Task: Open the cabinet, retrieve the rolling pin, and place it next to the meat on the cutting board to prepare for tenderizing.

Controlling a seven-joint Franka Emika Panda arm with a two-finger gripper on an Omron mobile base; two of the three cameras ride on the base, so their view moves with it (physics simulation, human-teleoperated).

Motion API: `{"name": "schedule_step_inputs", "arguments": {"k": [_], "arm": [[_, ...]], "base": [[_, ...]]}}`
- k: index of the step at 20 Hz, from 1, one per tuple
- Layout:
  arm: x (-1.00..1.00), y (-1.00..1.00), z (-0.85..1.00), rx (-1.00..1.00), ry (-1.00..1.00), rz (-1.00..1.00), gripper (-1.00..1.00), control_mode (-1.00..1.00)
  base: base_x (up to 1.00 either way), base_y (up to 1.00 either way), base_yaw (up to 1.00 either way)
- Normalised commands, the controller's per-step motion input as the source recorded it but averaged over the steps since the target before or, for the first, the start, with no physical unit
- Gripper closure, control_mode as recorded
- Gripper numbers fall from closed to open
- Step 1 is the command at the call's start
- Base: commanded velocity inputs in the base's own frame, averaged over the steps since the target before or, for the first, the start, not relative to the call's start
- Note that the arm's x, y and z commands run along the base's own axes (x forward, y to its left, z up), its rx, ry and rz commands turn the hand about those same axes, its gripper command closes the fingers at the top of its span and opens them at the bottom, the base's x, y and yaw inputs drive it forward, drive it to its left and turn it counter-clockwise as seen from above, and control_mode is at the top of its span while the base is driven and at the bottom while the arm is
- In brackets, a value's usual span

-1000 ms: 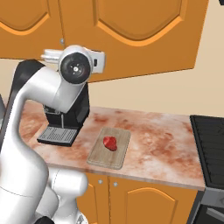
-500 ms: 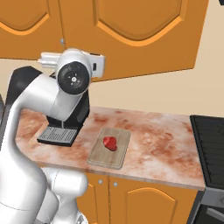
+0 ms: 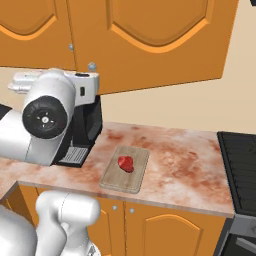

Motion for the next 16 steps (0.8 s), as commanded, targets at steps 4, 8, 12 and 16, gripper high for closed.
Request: {"name": "schedule_step_inputs", "arguments": {"k": [4,8,12,16], "arm": [[-0.33,0.65,0.17,-0.1,0.0,0.0,-1.0,-1.0],[-0.11,0.74,0.11,-0.23,0.0,0.0,-1.0,-1.0],[0.08,0.58,0.0,-0.31,0.09,-0.02,-1.0,-1.0],[0.39,0.42,-0.11,-0.3,0.19,-0.05,-1.0,-1.0]], "base": [[0.0,0.0,0.0],[0.0,0.0,0.0],[0.0,0.0,0.0],[0.0,0.0,0.0]]}}
